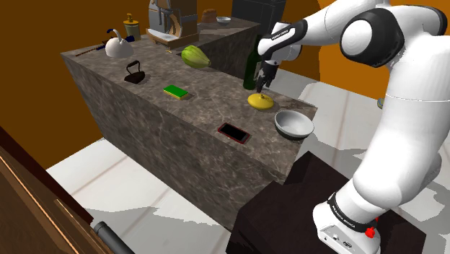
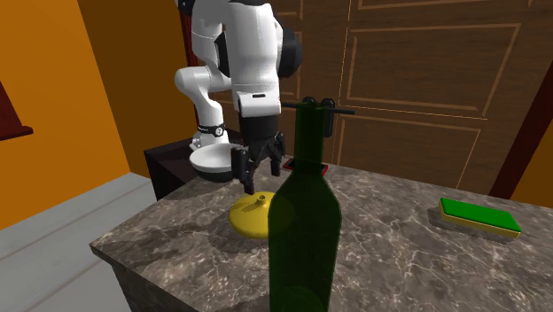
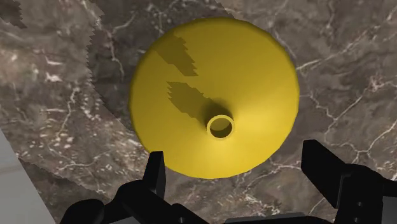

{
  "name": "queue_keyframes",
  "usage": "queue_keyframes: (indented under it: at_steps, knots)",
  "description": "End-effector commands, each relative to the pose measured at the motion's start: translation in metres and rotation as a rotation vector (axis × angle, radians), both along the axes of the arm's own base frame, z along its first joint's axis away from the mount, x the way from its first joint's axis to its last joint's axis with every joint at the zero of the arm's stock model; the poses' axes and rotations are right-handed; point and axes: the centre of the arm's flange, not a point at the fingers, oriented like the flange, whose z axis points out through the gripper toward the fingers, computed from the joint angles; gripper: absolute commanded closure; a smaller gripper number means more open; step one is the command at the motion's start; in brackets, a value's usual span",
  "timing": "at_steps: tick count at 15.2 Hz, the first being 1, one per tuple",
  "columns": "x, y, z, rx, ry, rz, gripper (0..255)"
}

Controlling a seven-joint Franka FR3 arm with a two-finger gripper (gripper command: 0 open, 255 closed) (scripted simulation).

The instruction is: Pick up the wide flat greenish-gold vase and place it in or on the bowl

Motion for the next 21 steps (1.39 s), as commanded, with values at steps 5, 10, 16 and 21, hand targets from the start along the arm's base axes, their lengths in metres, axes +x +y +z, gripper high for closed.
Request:
queue_keyframes:
  at_steps: [5,10,16,21]
  knots:
    - [0.003,-0.001,-0.030,0.000,-0.001,0.000,0]
    - [0.003,-0.001,-0.030,0.000,-0.001,0.000,0]
    - [0.003,-0.001,-0.030,0.000,-0.001,0.000,255]
    - [0.003,-0.001,-0.030,0.000,-0.001,0.000,255]
